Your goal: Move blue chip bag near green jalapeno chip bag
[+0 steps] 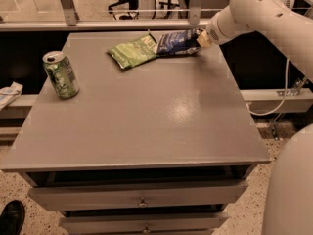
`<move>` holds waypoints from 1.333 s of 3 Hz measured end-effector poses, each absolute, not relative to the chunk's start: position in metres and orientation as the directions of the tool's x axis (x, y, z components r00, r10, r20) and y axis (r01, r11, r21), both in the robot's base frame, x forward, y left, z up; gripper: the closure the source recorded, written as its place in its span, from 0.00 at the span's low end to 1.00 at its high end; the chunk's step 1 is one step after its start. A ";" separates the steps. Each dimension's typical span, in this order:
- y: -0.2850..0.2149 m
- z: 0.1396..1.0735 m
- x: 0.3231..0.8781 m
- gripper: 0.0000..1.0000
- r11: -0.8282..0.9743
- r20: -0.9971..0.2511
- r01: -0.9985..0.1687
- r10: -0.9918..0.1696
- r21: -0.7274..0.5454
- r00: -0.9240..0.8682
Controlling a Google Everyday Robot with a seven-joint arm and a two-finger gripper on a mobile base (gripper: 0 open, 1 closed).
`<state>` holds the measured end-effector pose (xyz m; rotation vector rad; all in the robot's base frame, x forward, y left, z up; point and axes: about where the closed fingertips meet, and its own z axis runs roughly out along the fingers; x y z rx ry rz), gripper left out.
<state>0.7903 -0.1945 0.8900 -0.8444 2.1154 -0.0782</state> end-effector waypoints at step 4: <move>-0.217 0.913 0.742 0.00 0.695 -0.726 -0.633 -0.623 -0.342 -0.291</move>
Offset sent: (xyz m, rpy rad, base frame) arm -0.0263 -0.0010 0.0162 -0.0019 -0.0334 0.0959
